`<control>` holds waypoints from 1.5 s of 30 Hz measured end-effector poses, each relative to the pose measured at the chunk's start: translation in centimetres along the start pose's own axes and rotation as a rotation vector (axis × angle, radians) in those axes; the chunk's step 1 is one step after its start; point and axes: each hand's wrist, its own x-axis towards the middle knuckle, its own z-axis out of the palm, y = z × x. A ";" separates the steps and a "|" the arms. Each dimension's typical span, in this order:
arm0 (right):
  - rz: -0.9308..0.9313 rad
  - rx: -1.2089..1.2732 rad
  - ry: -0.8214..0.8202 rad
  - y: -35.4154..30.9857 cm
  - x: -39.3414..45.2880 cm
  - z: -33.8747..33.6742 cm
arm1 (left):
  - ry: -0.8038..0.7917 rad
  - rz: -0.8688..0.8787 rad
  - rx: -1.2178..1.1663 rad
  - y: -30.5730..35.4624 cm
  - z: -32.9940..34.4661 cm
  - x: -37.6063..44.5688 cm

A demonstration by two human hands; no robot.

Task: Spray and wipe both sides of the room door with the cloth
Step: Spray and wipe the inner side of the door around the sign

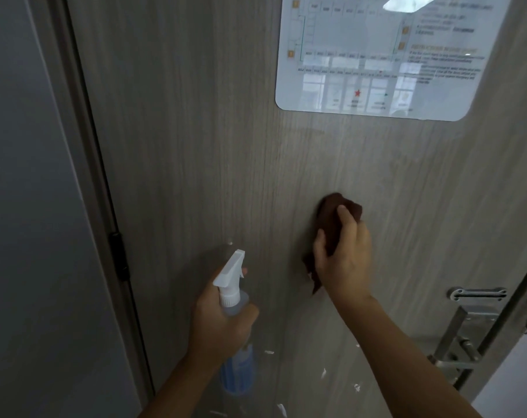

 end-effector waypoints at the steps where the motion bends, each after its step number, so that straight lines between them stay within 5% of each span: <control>1: -0.039 -0.036 -0.014 -0.1 -0.8 0.6 | 0.000 -0.008 0.007 -0.2 -0.1 0.1; 6: -0.414 -0.157 -0.218 -0.6 -4.5 2.5 | -0.010 -0.017 0.032 -0.4 -0.5 0.3; 12: -0.023 -0.105 0.053 -0.5 -1.3 1.3 | -0.005 -0.003 0.015 -0.5 -1.1 0.5; 17: -0.348 -0.122 -0.185 -3.1 -4.1 3.6 | -0.009 -0.023 0.040 -0.8 -1.7 0.6; 31: -0.163 0.044 -0.023 -5.5 -1.0 3.4 | 0.033 -0.058 0.068 -2.0 -1.9 1.3; 39: -0.525 -0.087 -0.258 -8.1 -8.0 8.9 | 0.182 -0.152 0.080 -3.8 -4.6 0.9; 42: -0.438 -0.061 -0.250 -8.8 -6.4 7.6 | 0.186 -0.138 0.076 -3.6 -5.2 0.8; 45: -0.270 -0.081 -0.072 -9.0 -1.3 5.7 | 0.195 -0.127 0.061 -3.1 -5.3 0.8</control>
